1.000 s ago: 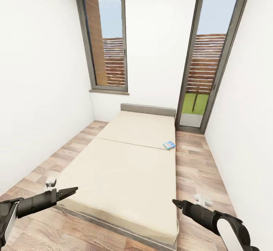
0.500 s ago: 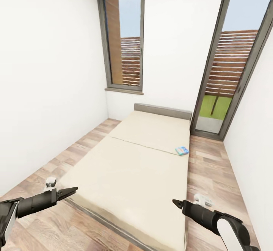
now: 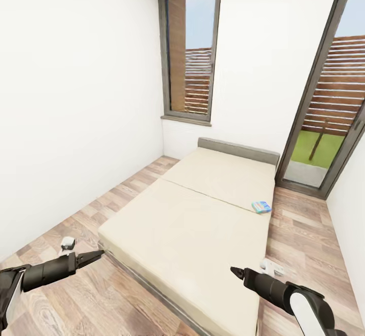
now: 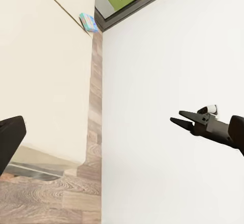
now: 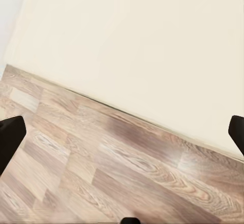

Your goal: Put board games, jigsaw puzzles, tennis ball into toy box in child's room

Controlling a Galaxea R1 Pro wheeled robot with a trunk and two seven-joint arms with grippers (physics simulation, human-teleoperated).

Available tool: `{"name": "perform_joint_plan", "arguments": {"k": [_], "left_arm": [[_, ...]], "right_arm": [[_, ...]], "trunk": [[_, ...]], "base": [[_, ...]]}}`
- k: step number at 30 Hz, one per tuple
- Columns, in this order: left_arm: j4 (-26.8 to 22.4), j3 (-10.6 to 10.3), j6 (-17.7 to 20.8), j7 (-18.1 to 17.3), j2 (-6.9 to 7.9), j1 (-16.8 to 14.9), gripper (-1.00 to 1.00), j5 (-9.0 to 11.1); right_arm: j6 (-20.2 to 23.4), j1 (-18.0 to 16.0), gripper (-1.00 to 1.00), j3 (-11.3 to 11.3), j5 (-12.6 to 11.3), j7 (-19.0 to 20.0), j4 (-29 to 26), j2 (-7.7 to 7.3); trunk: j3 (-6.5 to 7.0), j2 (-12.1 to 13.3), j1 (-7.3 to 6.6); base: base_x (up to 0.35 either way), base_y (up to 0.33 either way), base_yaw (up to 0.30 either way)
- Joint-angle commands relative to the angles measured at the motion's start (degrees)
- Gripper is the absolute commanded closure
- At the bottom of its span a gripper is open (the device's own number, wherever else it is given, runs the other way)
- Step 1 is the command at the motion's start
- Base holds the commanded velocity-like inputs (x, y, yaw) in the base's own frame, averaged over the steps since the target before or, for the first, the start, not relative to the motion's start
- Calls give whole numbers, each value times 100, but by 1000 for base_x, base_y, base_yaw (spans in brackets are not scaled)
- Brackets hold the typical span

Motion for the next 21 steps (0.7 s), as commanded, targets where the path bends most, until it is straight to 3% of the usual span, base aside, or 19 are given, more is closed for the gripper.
{"name": "perform_joint_plan", "arguments": {"k": [1, 15, 21], "left_arm": [[0, 6, 60, -37, -2, -8, -100, -28], [0, 4, 55, -39, -4, -8, -100, -20], [0, 5, 48, -45, -4, -8, -100, -20]], "right_arm": [[23, -4, -100, -3, -63, -59, -9, -2], [26, -4, -100, -2, -69, -61, -8, -2], [28, -4, -100, -1, -71, -63, -2, -2]], "trunk": [[-16, -13, 4], [-50, -13, 4], [-64, -13, 4]], "base": [[-7, -36, 281], [-4, -8, 281], [-135, 0, 281]]}}
